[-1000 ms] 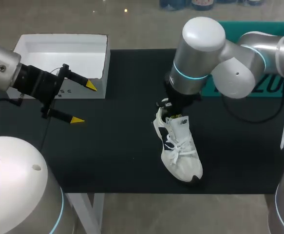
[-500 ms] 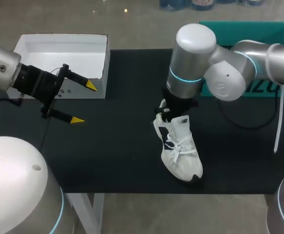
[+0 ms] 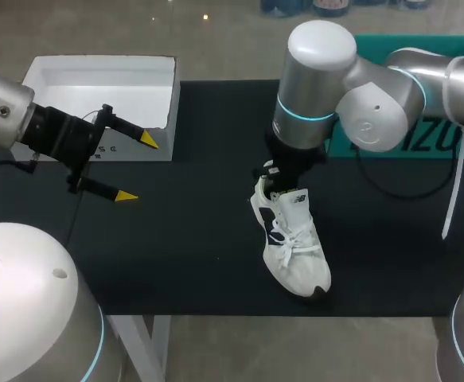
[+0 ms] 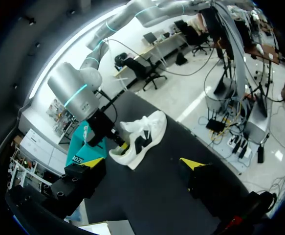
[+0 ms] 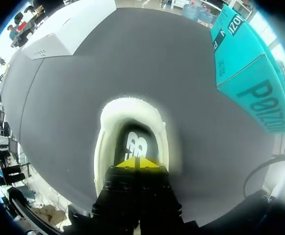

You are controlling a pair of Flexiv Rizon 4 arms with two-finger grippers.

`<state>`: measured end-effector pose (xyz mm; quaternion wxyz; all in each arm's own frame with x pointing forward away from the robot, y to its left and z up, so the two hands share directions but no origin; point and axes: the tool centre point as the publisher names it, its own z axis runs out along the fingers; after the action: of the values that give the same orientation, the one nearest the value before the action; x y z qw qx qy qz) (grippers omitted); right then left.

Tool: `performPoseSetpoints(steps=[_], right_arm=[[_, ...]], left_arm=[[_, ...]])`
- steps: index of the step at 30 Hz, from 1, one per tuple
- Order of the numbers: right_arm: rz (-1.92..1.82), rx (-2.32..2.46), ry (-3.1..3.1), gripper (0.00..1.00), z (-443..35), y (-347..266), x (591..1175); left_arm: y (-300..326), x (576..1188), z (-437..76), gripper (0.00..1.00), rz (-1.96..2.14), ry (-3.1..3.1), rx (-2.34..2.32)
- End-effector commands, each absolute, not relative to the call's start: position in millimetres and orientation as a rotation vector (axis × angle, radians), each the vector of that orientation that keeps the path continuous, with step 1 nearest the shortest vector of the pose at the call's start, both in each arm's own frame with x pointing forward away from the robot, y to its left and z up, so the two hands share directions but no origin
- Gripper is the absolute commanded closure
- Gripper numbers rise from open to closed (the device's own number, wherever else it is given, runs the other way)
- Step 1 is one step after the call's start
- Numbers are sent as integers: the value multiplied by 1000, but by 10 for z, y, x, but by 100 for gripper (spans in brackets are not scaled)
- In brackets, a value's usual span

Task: Take the shoe out of the shoebox, open the shoe tongue, remove and reinsert the insole, then place the shoe into the shoebox

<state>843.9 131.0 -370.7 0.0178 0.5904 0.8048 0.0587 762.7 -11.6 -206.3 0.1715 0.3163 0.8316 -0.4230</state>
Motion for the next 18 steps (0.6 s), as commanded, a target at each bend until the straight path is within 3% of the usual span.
performPoseSetpoints(steps=[1, 18], right_arm=[[185, 1829, 2498, 100, -3560, 1266, 8366], [124, 1871, 2534, 100, -3619, 1247, 8185]], left_arm=[[-115, 7623, -2057, 0, -1197, 2365, 899], [-115, 7623, -2057, 0, -1197, 2365, 899]])
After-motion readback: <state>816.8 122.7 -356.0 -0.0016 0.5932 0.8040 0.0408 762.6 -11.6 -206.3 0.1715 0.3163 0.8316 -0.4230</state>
